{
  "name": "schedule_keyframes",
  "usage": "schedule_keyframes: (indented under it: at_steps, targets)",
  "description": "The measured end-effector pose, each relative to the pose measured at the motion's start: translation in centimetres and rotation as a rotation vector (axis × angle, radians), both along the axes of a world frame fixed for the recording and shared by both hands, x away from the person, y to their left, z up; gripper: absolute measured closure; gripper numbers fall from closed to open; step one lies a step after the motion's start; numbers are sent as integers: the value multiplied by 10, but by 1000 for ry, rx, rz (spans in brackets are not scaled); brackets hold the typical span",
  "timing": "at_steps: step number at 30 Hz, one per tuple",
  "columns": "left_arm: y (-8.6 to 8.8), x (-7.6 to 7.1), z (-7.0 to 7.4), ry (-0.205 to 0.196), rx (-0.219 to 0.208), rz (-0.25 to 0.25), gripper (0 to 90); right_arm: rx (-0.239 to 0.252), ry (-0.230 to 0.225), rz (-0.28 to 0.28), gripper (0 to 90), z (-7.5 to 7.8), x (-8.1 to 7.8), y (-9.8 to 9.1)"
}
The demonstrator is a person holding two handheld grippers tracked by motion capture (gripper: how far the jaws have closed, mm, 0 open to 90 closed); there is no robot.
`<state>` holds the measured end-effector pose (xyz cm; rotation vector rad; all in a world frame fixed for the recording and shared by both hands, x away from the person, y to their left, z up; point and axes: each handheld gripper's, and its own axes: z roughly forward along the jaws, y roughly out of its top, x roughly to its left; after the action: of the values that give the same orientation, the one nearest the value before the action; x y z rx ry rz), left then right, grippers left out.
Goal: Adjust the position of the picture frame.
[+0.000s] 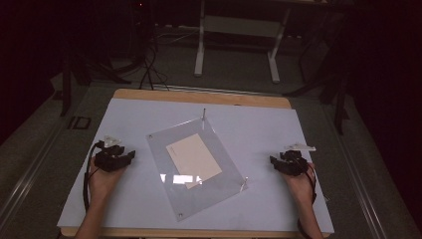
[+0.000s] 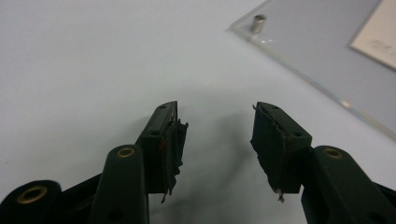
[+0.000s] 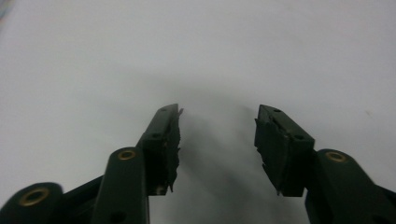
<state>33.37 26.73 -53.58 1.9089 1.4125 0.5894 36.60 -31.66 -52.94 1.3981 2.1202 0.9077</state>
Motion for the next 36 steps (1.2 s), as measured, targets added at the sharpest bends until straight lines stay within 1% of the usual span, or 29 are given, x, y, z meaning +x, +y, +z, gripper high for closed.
schedule_keyframes:
  at_steps: [1, 2, 3, 4, 5, 6, 8, 9, 10, 12, 14, 16, 17, 18, 19, 21, 22, 25, 26, 29, 31, 33, 34, 36]
  targets:
    - [0, 0, 0, 0, 0, 0, 514, 0, 0, 0, 512, 0, 0, 0]
    - [-1, -2, 4, -8, -20, -27, 518, 4, -14, 33, 527, 4, -3, 4]
    - [-1, -2, 4, -8, -20, -27, 520, 4, -14, 33, 527, 4, -3, 4]
    - [-1, -2, 6, -13, -20, -37, 520, 0, -20, 49, 527, 7, -4, 7]
    - [-1, -2, 8, -12, -17, -57, 520, -11, -28, 65, 528, 9, -6, 9]
    - [-2, -3, 9, -13, -11, -64, 519, -16, -36, 88, 530, 13, -10, 12]
    - [-2, -4, 12, -21, -1, -81, 519, -7, -41, 110, 539, 15, -14, 13]
    - [-1, -4, 14, -27, -5, -88, 519, -1, -42, 124, 547, 17, -17, 14]
    - [-1, -4, 14, -27, -5, -88, 519, -1, -42, 124, 547, 17, -17, 14]
    - [0, -3, 18, -34, -30, -103, 519, 13, -43, 162, 553, 19, -25, 16]
    - [1, -2, 20, -50, -61, -103, 519, 24, -41, 188, 553, 19, -29, 18]
    - [1, -2, 21, -54, -94, -111, 513, 18, -38, 222, 546, 17, -35, 24]
    - [0, -2, 21, -57, -105, -114, 513, 18, -38, 222, 546, 17, -35, 24]
    - [-1, -2, 22, -58, -107, -123, 516, 17, -35, 231, 546, 16, -37, 25]
    - [-3, -1, 22, -57, -103, -129, 521, 6, -35, 266, 544, 16, -41, 32]
    - [-7, 0, 24, -55, -87, -144, 521, 1, -37, 275, 544, 16, -42, 34]
    - [-9, 1, 26, -57, -82, -149, 528, -2, -43, 294, 544, 17, -44, 38]
    - [-12, 4, 30, -70, -79, -163, 537, -2, -43, 314, 546, 19, -49, 45]
    - [-13, 6, 32, -71, -82, -166, 538, 4, -42, 324, 549, 19, -50, 46]
    - [-15, 11, 34, -68, -75, -175, 541, 22, -37, 343, 574, 20, -54, 48]
    - [-17, 14, 35, -73, -78, -182, 544, 29, -33, 358, 593, 20, -56, 49]
    - [-18, 18, 36, -69, -82, -195, 543, 40, -31, 370, 613, 20, -57, 49]
    - [-18, 18, 36, -69, -82, -195, 543, 40, -31, 370, 613, 20, -57, 49]
    - [-21, 24, 37, -64, -85, -207, 543, 35, -25, 388, 649, 21, -59, 52]
